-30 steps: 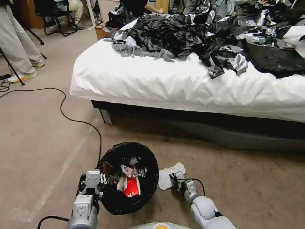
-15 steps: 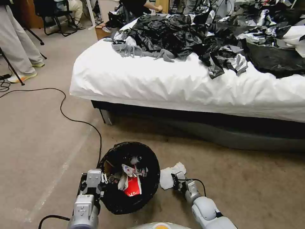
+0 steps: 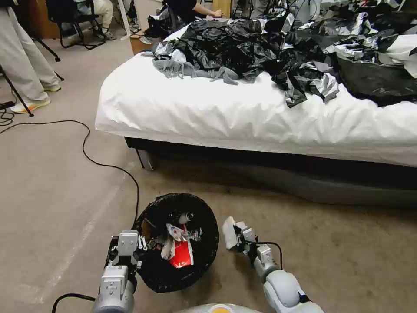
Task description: Pick up the trash bin, then pick up the garbage from the floor and place it into the trash bin.
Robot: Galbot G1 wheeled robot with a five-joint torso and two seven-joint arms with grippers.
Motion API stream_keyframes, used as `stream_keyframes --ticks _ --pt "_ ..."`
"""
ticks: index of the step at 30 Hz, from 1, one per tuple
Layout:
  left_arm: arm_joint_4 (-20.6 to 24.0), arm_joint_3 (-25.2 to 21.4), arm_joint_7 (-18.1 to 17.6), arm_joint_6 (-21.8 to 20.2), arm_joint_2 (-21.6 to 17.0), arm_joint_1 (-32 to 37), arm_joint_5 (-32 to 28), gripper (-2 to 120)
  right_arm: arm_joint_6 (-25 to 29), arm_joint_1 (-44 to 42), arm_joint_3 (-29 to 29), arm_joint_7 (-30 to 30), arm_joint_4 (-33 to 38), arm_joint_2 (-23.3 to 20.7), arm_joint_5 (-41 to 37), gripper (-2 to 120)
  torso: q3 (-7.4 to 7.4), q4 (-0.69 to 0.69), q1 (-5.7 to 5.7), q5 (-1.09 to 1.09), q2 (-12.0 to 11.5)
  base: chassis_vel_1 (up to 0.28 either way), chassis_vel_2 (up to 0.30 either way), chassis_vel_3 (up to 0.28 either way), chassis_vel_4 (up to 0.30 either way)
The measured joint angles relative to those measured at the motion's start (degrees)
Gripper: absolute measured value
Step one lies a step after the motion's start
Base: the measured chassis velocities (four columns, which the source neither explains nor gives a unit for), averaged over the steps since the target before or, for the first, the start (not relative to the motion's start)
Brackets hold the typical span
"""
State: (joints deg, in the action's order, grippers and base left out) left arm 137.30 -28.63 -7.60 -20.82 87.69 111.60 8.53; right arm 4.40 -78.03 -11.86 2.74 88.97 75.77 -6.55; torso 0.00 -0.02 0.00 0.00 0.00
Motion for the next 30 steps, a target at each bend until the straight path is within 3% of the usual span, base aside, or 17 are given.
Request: stream_keyframes --ticks 5,8,12,15,16,18,23,30 --pt "-0.02 -0.06 0.02 0.0 -0.02 -0.02 -0.01 0 1.82 -1.04 -2.35 -0.19 6.93 -0.38 0.13 0 0.0 0.01 0.0 0.01 0.0 0.0 0.0 0.0 0.0" --pt "0.03 -0.08 0.03 0.0 0.03 0.14 0.0 0 5.69 -0.84 -5.56 0.0 12.33 -0.21 1.98 0 0.0 0.01 0.0 0.0 0.0 0.0 0.0 0.0 0.0" --pt "0.17 -0.29 0.05 0.0 0.04 0.28 -0.01 0 8.76 -0.58 -6.57 1.14 14.28 -0.02 2.09 0 0.0 0.02 0.0 0.01 0.0 0.0 0.0 0.0 0.0" --pt "0.22 -0.46 0.06 0.05 0.1 0.35 0.02 0 17.0 -1.24 -7.12 9.34 19.23 -0.13 -0.37 0 0.0 0.03 0.0 0.01 0.0 0.0 0.0 0.0 0.0" --pt "0.22 -0.46 0.06 0.05 0.1 0.35 0.02 0 17.0 -1.24 -7.12 9.34 19.23 -0.13 -0.37 0 0.0 0.03 0.0 0.01 0.0 0.0 0.0 0.0 0.0" --pt "-0.02 -0.16 0.06 0.12 0.19 0.22 0.3 0 20.29 -2.59 -5.9 14.43 23.15 -0.65 -1.85 0 0.0 0.02 0.0 -0.01 0.0 0.0 0.0 0.0 0.0" --pt "-0.56 0.31 0.1 0.21 0.19 0.16 0.56 0 22.38 -4.56 -0.98 18.97 28.12 -2.29 -0.75 0 -0.01 0.01 0.0 0.01 0.0 0.0 0.0 0.0 0.0" --pt "-0.58 0.94 0.24 0.33 0.17 0.16 0.95 0 22.03 -4.03 6.32 18.69 25.59 -3.3 1.93 0 -0.01 0.02 0.0 -0.01 0.0 0.0 0.0 0.0 0.0"
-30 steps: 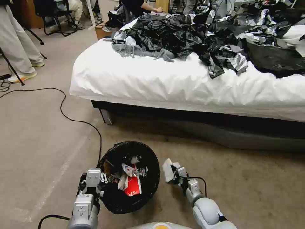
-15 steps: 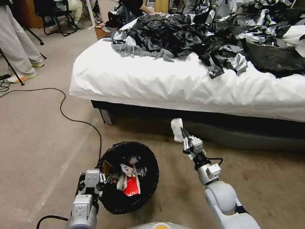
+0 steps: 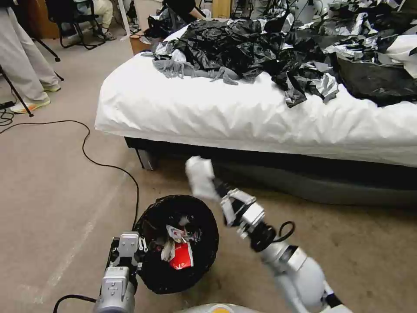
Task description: Pick up the trash bin, then pick up the garbage from the floor and place it into the trash bin.
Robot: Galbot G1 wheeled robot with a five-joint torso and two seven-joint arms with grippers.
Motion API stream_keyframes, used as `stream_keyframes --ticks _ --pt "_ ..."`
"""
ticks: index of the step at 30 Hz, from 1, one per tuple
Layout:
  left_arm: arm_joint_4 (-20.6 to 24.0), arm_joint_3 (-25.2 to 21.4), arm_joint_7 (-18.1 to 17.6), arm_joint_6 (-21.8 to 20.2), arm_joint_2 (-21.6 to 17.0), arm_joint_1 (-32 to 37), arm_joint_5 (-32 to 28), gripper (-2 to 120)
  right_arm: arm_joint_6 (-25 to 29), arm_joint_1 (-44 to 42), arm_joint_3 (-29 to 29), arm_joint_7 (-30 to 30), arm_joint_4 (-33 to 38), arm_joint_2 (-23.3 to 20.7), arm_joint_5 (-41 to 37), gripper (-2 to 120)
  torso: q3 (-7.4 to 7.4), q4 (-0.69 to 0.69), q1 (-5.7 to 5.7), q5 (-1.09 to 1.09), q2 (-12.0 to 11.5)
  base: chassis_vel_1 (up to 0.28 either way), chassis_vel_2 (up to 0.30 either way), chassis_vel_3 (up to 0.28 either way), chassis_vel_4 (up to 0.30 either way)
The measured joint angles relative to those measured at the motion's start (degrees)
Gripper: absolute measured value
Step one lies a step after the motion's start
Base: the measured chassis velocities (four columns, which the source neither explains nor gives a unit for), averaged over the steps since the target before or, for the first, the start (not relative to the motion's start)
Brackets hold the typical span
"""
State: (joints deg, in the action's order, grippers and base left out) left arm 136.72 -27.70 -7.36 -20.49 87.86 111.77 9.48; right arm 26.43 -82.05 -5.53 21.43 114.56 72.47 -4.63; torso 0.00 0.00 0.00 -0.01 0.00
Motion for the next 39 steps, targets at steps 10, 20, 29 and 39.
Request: stream_keyframes --ticks 10,20,29,39 --pt "0.13 1.29 -0.08 0.11 0.16 0.16 0.76 0 -3.26 2.81 7.39 -3.06 -9.04 1.29 2.09 0 0.0 0.0 0.0 0.01 0.0 0.0 0.0 0.0 0.0" --pt "0.57 1.55 -0.41 0.11 0.15 0.29 0.75 0 -2.54 1.64 7.4 -3.55 -12.32 0.78 3.54 0 0.0 0.0 0.0 0.01 0.0 0.0 0.0 0.0 0.0" --pt "0.84 1.63 -0.42 0.06 0.02 0.26 0.57 0 -2.54 0.54 6.62 -3.93 -12.7 -0.15 4.78 17 0.0 0.0 0.0 0.01 0.0 0.0 0.0 0.0 0.0" --pt "0.84 1.01 -0.39 -0.15 -0.23 -0.11 0.03 0 -2.51 -0.17 6.16 -3.88 -10.78 -1.28 4.9 60 0.0 0.0 0.0 0.01 0.0 0.0 0.0 0.0 0.0"
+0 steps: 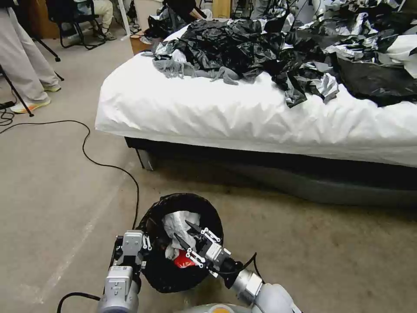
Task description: Pick up the trash bin, then pick up the garbage from the floor and place it into the trash bin.
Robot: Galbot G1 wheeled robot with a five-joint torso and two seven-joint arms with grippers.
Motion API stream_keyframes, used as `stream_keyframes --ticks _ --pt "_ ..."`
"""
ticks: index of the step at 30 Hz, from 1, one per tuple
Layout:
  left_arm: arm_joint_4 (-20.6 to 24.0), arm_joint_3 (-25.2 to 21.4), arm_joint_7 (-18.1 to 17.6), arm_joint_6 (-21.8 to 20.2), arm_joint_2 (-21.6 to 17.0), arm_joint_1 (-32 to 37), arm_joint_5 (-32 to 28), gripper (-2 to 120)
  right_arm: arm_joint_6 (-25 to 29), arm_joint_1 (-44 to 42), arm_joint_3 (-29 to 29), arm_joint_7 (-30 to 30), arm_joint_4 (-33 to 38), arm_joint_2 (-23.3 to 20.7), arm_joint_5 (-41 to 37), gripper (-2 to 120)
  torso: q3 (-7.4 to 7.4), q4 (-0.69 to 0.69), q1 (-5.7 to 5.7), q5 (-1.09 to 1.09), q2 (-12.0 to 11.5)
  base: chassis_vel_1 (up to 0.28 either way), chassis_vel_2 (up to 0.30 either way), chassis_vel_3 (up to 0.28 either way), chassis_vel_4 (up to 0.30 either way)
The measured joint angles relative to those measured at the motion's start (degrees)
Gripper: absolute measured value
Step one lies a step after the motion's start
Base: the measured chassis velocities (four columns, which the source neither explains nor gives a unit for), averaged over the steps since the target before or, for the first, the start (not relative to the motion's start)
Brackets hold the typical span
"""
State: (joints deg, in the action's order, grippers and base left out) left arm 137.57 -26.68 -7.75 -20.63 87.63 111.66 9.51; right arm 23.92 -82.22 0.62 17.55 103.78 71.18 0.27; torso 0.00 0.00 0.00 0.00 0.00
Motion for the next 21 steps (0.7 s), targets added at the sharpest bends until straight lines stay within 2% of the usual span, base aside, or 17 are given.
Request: stream_keyframes --ticks 1,4,5,7,9,11,21 --pt "0.0 0.0 0.0 0.0 0.0 0.0 0.0 0 0.0 0.0 0.0 0.0 0.0 0.0 0.0 60 0.0 0.0 0.0 0.0 0.0 0.0 0.0 0.0 0.0" --pt "0.0 -0.28 0.05 -0.05 -0.07 -0.13 -0.08 0 0.0 -0.27 -0.25 0.21 0.98 -0.76 -0.02 73 0.0 0.0 0.0 0.0 0.0 0.0 0.0 0.0 0.0" --pt "0.0 -0.28 0.05 -0.05 -0.07 -0.13 -0.08 0 0.0 -0.27 -0.25 0.21 0.98 -0.76 -0.02 73 0.0 0.0 0.0 0.0 0.0 0.0 0.0 0.0 0.0" --pt "-0.01 -0.35 0.09 -0.08 -0.09 -0.17 -0.14 0 0.0 -0.49 -0.6 0.47 1.59 -1.44 -0.03 85 0.0 0.0 0.0 0.0 0.0 0.0 0.0 0.0 0.0" --pt "-0.01 -0.36 0.1 -0.08 -0.09 -0.17 -0.15 0 0.0 -0.57 -0.73 0.54 1.79 -1.6 -0.03 86 0.0 0.0 0.0 0.0 0.0 0.0 0.0 0.0 0.0" --pt "-0.04 -0.4 0.14 -0.1 -0.08 -0.18 -0.17 0 0.0 -0.93 -1.34 0.56 2.67 -2.18 0.6 98 0.0 0.0 0.0 0.0 0.0 0.0 0.0 0.0 0.0" --pt "-0.05 -0.54 0.24 -0.17 -0.08 -0.19 -0.22 0 1.0 -1.65 -3.15 -0.08 5.67 -2.95 1.42 100 0.0 0.0 0.0 0.0 0.0 0.0 0.0 0.0 0.0"
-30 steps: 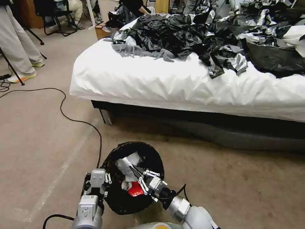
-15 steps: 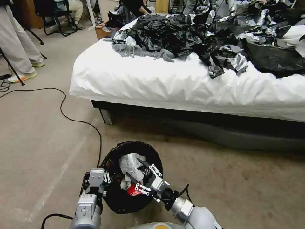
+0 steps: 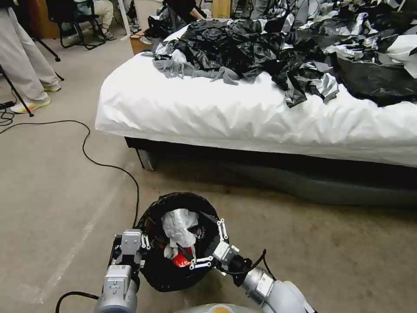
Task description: Pick up the trash bin, then pick up the garbage from the floor and place it into the trash bin.
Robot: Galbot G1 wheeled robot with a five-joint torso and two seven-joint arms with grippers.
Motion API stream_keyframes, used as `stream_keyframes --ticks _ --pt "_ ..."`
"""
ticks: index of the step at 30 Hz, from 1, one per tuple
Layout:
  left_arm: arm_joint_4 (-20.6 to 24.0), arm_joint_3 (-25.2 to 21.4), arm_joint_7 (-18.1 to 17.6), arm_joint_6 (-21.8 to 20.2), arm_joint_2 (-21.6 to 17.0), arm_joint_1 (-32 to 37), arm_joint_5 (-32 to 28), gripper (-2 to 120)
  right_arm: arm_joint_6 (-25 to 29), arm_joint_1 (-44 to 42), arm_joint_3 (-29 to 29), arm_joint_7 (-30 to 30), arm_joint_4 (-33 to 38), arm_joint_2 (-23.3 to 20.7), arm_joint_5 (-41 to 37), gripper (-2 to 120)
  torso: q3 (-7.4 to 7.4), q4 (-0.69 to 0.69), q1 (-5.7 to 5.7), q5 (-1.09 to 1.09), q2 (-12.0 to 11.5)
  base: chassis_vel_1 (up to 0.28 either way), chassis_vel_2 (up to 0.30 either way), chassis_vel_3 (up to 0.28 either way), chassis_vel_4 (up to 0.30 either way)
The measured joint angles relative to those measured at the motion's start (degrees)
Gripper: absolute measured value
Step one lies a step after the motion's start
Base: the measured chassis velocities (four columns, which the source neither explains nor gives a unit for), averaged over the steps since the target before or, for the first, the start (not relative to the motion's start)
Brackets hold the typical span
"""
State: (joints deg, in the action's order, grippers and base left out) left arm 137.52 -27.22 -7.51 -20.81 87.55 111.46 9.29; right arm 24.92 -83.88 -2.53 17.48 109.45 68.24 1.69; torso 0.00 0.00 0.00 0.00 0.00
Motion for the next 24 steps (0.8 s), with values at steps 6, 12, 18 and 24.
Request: stream_keyframes --ticks 6,12,18,24 --pt "-0.21 -0.5 0.0 -0.01 -0.03 -0.08 -0.28 0 0.64 -2.04 -1.96 -3.48 5.53 1.38 0.67 100 0.0 0.0 0.0 0.0 0.0 0.0 0.0 0.0 0.0" --pt "-0.64 -0.76 0.07 -0.01 -0.02 -0.17 -0.63 0 1.81 -8.67 -8.83 -14.11 11.44 6.61 1.83 100 0.0 0.0 0.0 0.01 0.0 0.0 0.0 0.0 0.0" --pt "-0.62 -0.93 0.19 0.0 -0.2 -0.17 -0.94 0 3.59 -11.82 -11.96 -17.7 9.14 8.12 1.8 100 0.0 -0.01 0.0 0.0 0.0 0.0 0.0 0.0 0.0" --pt "0.31 -1.54 0.24 0.0 -0.38 0.13 -1.88 0 4.46 -13.14 -13.45 -19.61 7.24 8.57 1.45 100 0.0 0.0 0.0 0.0 0.0 0.0 0.0 0.0 0.0"
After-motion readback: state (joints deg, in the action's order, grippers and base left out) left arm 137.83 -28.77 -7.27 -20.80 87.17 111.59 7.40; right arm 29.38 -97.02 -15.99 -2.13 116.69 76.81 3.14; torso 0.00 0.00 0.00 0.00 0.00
